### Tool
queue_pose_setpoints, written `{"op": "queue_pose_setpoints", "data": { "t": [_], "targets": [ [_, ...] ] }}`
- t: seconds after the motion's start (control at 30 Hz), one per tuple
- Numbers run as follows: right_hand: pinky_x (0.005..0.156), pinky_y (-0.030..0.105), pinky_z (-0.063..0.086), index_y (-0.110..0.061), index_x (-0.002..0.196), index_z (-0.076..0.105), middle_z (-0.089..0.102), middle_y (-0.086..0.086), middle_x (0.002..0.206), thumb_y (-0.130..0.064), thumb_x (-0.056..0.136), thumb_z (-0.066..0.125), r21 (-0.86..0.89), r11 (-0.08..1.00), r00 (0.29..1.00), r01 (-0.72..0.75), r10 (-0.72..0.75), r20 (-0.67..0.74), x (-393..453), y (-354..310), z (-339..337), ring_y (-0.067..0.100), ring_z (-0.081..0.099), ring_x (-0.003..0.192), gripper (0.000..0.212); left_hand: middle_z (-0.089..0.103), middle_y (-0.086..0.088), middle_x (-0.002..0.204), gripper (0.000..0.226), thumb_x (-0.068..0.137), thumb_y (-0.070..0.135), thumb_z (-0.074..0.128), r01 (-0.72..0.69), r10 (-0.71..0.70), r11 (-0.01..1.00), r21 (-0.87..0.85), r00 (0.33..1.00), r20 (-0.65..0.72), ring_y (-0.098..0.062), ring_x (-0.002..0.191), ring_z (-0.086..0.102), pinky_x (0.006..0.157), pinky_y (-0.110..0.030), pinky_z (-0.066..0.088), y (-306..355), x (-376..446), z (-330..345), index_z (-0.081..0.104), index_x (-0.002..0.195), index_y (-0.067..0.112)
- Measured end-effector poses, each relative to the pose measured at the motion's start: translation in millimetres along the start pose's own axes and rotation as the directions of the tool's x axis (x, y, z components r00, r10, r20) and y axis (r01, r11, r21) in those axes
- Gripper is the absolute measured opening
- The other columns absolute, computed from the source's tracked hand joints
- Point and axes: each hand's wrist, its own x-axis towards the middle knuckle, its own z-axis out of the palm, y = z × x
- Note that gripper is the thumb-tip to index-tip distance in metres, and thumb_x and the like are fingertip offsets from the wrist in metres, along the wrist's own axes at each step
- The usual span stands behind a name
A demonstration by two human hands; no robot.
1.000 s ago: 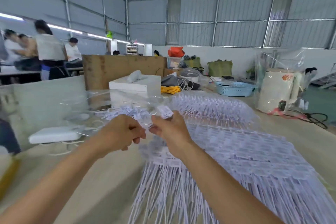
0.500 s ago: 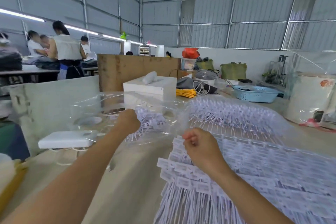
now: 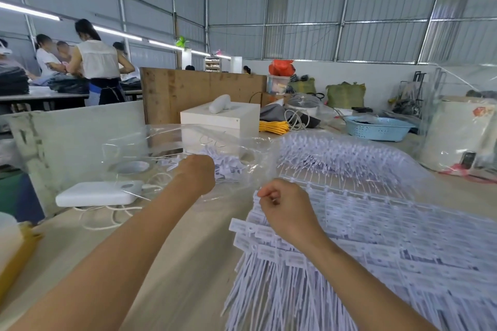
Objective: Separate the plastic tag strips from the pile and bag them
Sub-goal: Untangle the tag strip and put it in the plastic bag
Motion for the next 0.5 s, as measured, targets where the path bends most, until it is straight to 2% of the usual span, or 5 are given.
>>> {"op": "queue_pose_setpoints", "data": {
  "t": [0.13,0.2,0.27,0.37,0.5],
  "targets": [
    [0.054,0.001,0.04,-0.017,0.083,0.062,0.055,-0.015,0.075,-0.002,0.088,0.056,0.077,0.997,1.0,0.009,-0.008,-0.017,-9.4,-10.5,-13.1,-0.003,0.053,0.064,0.018,0.058,-0.01,0.095,0.016,0.095,0.018,0.048,-0.12,0.107,0.984,-0.133,0.989,-0.1,-0.026,0.09,0.055,0.07,-0.027,0.038,25.3,-48.0,-39.9,0.054,0.089,0.005],
    [0.053,0.002,0.04,-0.017,0.081,0.064,0.056,-0.015,0.072,-0.001,0.087,0.056,0.085,0.996,0.999,-0.003,0.007,-0.048,-16.8,-12.5,-27.1,-0.004,0.053,0.059,0.019,0.047,-0.003,0.073,0.035,0.095,0.026,0.051,-0.211,0.188,0.954,-0.215,0.975,-0.123,-0.02,0.075,0.046,0.065,-0.026,0.035,46.1,-75.8,-55.5,0.041,0.068,0.004],
    [0.052,0.004,0.04,-0.019,0.077,0.063,0.058,-0.013,0.068,0.001,0.085,0.057,0.063,0.998,0.996,-0.005,0.01,-0.084,-28.5,-9.6,-46.4,-0.005,0.053,0.055,0.023,0.05,-0.005,0.066,0.042,0.093,0.031,0.055,-0.319,0.306,0.893,-0.318,0.948,-0.09,-0.019,0.067,0.048,0.057,-0.027,0.036,71.0,-99.7,-63.4,0.049,0.062,0.004],
    [0.056,0.007,0.042,-0.021,0.074,0.062,0.06,-0.011,0.069,0.004,0.084,0.056,0.027,0.999,0.988,-0.037,0.041,-0.148,-53.3,3.5,-82.9,-0.002,0.055,0.061,0.027,0.065,-0.007,0.082,0.027,0.092,0.029,0.057,-0.501,0.508,0.773,-0.389,0.856,-0.093,-0.017,0.073,0.054,0.061,-0.025,0.037,108.1,-125.3,-60.1,0.069,0.083,0.006],
    [0.059,0.009,0.041,-0.013,0.077,0.064,0.057,-0.01,0.07,0.004,0.085,0.056,-0.056,0.987,0.962,-0.153,0.136,-0.235,-90.5,31.9,-134.5,0.004,0.053,0.064,0.02,0.061,-0.003,0.109,0.034,0.09,0.034,0.06,-0.644,0.681,0.641,-0.417,0.728,-0.076,-0.014,0.095,0.055,0.08,-0.021,0.041,145.8,-137.4,-40.3,0.061,0.119,0.015]
  ]
}}
